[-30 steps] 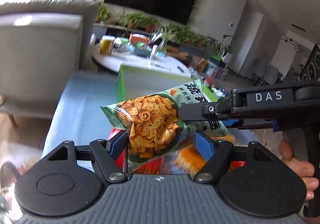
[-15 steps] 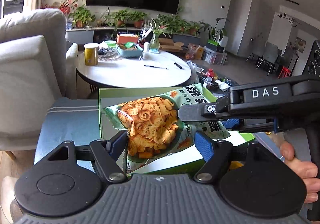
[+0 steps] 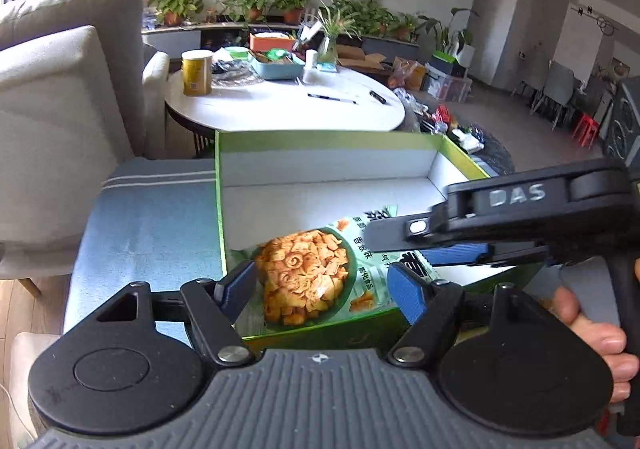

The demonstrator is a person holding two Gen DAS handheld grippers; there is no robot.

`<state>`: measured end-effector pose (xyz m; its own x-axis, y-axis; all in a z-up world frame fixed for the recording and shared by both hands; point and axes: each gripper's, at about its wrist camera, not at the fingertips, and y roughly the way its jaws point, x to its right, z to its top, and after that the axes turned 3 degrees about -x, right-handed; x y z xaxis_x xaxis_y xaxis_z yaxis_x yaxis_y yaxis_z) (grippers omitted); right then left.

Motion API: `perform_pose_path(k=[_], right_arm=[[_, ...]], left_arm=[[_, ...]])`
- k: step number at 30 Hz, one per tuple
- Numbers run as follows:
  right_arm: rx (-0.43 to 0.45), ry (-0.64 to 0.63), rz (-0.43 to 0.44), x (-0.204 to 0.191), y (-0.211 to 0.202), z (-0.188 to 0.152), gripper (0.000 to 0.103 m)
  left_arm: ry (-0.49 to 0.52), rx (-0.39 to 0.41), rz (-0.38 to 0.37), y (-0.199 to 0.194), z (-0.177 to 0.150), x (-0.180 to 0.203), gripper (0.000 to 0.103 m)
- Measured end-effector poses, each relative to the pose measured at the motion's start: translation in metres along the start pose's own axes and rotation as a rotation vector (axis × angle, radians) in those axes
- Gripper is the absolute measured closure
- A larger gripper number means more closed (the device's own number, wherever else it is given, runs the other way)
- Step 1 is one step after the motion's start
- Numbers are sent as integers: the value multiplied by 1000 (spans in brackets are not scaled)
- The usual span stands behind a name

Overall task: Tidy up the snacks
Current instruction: 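Lower the green bag into the green box and open both grippers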

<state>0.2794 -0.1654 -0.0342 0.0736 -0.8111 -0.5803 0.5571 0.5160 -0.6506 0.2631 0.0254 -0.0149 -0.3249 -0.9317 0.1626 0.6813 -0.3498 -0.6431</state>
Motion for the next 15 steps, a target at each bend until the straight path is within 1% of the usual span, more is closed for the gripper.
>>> perform_pose_path(k=[4, 6, 9, 12, 15], right_arm=[[54, -12, -7, 1, -31, 3, 12], [75, -28, -12, 1, -50, 2, 9], [101, -44, -37, 6, -76, -4, 8], [113, -39, -59, 14, -92, -11, 7], [102, -26, -66, 23, -101, -23, 7]], left_arm=[[-41, 36, -10, -22, -1, -1, 33], [-52, 42, -20, -31, -2, 0, 33], [-59, 51, -24, -43, -7, 6, 32], [-77, 56, -28, -53, -13, 11, 32], [-95, 53, -43, -64, -23, 17, 32]])
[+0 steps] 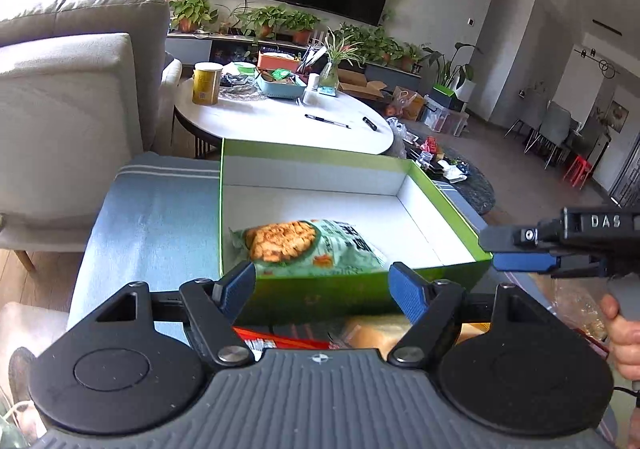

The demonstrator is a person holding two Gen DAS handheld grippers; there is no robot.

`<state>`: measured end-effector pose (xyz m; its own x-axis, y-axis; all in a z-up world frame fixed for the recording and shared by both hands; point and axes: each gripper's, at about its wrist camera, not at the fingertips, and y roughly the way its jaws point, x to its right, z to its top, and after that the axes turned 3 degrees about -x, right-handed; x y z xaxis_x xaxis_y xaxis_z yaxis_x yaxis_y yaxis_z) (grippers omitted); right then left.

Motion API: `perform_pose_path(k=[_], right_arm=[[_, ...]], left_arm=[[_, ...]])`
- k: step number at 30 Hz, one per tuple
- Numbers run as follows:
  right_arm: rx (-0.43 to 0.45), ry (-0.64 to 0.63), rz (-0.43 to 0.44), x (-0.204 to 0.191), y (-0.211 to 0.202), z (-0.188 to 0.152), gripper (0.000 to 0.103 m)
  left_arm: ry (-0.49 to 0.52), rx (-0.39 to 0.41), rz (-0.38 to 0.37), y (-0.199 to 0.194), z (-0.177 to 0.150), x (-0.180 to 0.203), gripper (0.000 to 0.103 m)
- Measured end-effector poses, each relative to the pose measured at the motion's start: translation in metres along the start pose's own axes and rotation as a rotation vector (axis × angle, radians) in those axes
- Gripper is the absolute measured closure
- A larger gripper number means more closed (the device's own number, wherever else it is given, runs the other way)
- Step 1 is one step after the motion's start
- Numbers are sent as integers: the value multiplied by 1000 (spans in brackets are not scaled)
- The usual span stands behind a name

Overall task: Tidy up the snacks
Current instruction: 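Lower the green bag into the green box and open both grippers, then move the right gripper to the red bag printed with a round cracker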

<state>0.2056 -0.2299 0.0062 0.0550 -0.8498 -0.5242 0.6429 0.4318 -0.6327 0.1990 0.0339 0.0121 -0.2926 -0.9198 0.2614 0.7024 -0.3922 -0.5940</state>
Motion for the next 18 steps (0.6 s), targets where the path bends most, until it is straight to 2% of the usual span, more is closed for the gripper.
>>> perform_pose_path(k=[11, 15, 18], right_arm=[[-1, 95, -20, 31, -26, -33, 7], [-15, 66, 27, 23, -31, -48, 7], [-18, 31, 37, 15, -33, -55, 7]], left_arm=[[-22, 13, 44, -39, -35, 8, 29], [-58, 7, 87, -47, -46, 2, 29], [-88, 3, 85, -54, -57, -3, 29]])
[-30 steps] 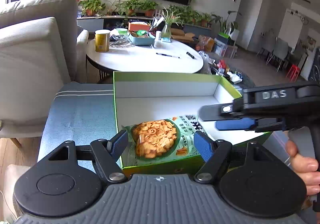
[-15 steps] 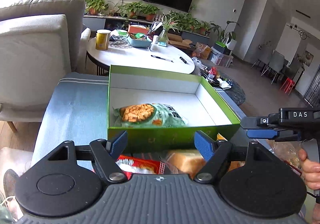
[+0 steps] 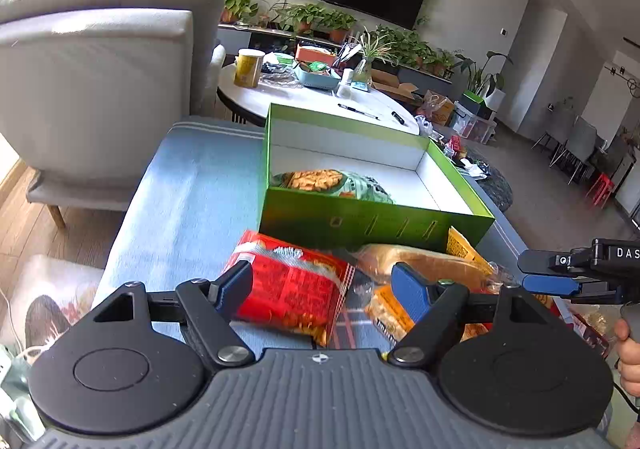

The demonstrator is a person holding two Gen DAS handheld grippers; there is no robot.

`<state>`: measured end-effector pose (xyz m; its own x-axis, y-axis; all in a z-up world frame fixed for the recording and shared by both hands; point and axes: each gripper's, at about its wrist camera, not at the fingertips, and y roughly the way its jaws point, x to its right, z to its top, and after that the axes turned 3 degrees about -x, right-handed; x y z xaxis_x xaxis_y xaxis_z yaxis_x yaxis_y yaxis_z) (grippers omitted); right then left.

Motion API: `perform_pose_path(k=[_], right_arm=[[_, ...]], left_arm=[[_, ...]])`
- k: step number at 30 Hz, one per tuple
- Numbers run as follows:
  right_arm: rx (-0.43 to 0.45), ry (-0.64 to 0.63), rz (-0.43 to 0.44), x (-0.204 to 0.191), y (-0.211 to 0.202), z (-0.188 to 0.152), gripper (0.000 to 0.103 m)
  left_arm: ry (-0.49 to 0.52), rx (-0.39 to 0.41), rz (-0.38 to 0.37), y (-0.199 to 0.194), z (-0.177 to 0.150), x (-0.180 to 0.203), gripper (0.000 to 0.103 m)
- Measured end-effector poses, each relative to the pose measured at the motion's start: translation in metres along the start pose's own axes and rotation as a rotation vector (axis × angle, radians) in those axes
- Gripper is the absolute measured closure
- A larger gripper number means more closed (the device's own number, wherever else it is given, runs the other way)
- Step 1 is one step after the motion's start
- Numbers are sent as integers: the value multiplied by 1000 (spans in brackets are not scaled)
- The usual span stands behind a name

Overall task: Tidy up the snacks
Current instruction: 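Move the right gripper to the red bag printed with a round cracker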

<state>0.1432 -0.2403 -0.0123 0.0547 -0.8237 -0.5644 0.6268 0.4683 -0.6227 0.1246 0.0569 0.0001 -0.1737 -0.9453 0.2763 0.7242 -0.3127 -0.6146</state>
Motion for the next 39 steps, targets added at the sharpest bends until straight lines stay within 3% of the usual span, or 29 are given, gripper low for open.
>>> perform_pose_path(k=[14, 28, 34, 39], right_arm=[[61, 109, -40, 35, -27, -14, 7], [49, 139, -1, 44, -29, -25, 7], [113, 152, -11, 46, -45, -26, 7], [96, 183, -102, 61, -36, -25, 7]], left_arm=[[41, -45, -39, -9, -29, 18, 29], [114, -118, -40, -18, -60, 35, 29], [122, -102, -74, -21, -57, 48, 29], [179, -101, -104, -16, -55, 73, 29]])
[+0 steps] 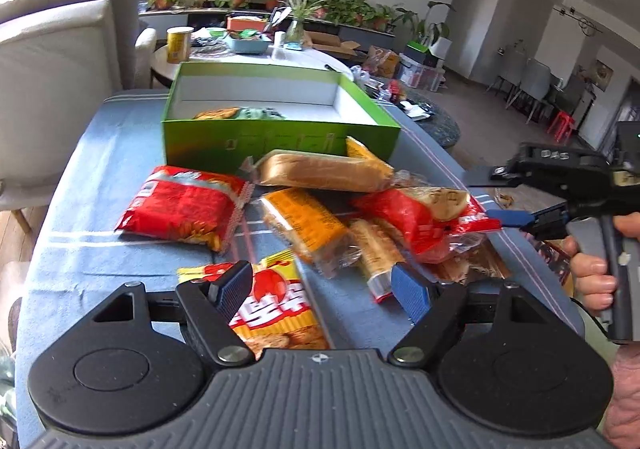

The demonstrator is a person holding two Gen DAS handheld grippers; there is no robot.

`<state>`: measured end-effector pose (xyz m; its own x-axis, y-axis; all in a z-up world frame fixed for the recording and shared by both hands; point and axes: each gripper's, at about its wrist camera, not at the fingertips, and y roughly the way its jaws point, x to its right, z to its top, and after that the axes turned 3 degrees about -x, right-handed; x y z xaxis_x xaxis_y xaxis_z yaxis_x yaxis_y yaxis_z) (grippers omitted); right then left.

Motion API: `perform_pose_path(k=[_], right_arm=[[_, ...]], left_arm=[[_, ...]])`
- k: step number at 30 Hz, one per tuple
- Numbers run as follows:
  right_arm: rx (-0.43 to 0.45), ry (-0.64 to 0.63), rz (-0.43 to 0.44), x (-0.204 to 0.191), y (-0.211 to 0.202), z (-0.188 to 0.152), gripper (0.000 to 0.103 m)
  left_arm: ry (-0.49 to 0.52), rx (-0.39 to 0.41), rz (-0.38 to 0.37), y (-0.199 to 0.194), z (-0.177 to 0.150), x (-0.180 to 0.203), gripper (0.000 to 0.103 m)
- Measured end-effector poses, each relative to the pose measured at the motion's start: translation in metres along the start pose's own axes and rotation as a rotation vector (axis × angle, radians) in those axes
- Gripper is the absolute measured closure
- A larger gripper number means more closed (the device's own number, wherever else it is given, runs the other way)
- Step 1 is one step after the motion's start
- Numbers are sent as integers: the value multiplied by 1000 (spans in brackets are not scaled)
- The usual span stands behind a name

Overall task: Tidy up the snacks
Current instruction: 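Move the right gripper to the red bag printed with a round cracker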

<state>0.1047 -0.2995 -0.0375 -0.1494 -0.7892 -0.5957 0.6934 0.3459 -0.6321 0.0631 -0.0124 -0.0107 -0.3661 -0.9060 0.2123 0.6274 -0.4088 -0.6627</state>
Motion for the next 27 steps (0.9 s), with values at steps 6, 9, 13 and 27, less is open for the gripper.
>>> perform_pose_path(k=[6, 9, 13, 27], right_arm=[[-52, 44, 43, 10, 20, -5, 7], [-56, 25, 61, 4, 24, -4, 7], [-127, -13, 125, -10, 32, -11, 13], [-109, -54, 117, 12, 15, 11, 14]], left_arm=[[67, 7, -15, 14, 12, 27, 29], [76, 12, -23, 23, 18, 34, 29], [76, 3, -35, 31, 20, 37, 29], [71, -36, -37, 63, 28, 27, 26]])
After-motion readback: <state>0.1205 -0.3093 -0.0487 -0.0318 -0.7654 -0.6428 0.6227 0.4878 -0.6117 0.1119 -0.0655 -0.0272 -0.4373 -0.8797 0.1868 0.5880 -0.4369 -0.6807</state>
